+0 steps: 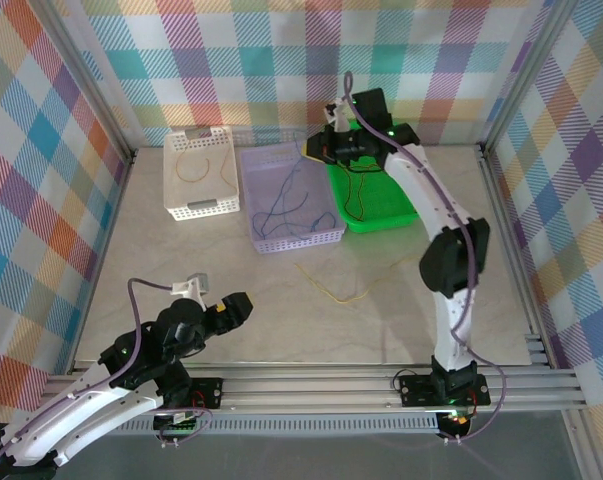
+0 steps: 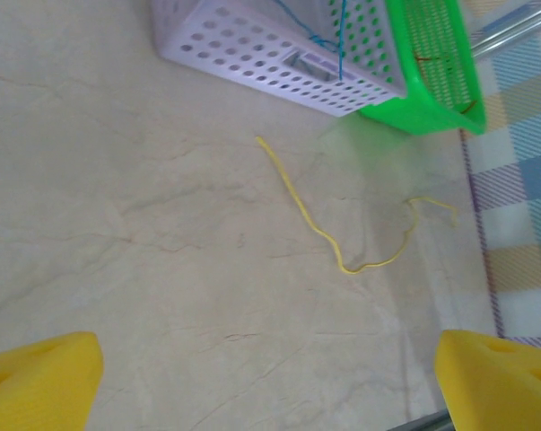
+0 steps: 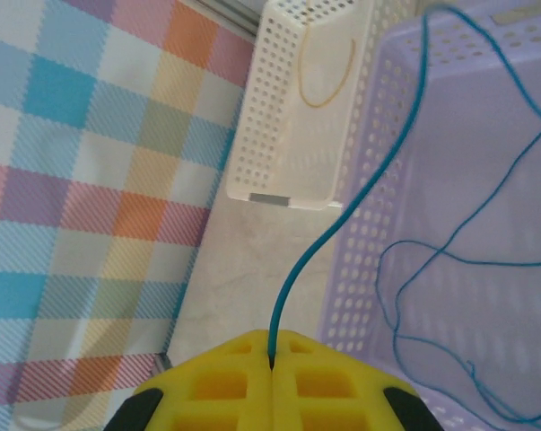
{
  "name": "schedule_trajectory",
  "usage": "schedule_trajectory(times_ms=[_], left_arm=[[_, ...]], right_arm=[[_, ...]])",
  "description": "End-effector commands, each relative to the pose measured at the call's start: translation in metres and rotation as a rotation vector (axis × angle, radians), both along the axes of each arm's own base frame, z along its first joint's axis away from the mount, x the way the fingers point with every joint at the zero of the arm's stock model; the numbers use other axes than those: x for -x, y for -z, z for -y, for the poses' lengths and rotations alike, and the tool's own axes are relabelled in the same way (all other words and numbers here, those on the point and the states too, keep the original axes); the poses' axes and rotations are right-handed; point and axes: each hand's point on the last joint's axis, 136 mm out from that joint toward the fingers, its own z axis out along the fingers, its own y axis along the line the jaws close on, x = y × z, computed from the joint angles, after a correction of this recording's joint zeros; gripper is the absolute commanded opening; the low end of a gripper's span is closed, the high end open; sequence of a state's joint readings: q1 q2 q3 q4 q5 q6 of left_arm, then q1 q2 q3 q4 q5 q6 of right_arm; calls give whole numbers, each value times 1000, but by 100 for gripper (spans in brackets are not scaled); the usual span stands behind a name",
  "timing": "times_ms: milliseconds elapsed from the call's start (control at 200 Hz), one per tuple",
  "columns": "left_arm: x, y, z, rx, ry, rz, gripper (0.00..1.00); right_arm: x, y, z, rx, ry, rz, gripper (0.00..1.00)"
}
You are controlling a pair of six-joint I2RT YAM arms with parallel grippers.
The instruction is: Untangle the cables
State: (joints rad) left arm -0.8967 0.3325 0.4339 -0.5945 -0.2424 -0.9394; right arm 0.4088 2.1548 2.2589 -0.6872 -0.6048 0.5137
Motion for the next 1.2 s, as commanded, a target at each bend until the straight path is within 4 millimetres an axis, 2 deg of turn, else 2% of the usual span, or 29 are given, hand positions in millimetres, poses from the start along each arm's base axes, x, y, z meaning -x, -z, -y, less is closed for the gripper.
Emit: schedule_trajectory(times_ms=[0,100,220,370,480,525,620,820,920,1060,1095,1115,1195], left_arm=[[2,7,-7,-33,-24,-17,95],[2,8,-9,-45,-29,-19,94],[2,11,-11,-52,-36,-28,94],[3,13,-12,-53,-39,-35,93],[2,14,-11,-56,-41,-37,93],[1,14,-9,-56,-40,-39,93],[-1,14,-5,-63,-31,-47,93],[-7,17,4,-83,-26,-64,93],[-10,19,14,-88,-10,-77,93],[-19,16,29,-110,10,-85,93],[-22,14,34,-116,17,-84,93],[-24,13,37,-124,22,-83,93],[-33,6,52,-155,48,-76,93]], right_arm=[[-12,27,-8,64,4,-60,0],[-33,51,-15,81,22,-81,0],[-48,94,-21,94,39,-143,0],[-39,132,-30,139,3,-198,0],[-35,142,-28,172,-4,-206,0],[-32,140,-27,177,-8,-205,10],[-27,123,-24,182,-14,-182,31],[-8,49,-19,140,-28,-48,53],[3,15,-6,153,-2,23,58],[31,-34,21,173,62,133,62],[38,-37,30,183,89,151,64],[44,-48,36,176,109,181,65],[66,-57,60,183,176,248,70]])
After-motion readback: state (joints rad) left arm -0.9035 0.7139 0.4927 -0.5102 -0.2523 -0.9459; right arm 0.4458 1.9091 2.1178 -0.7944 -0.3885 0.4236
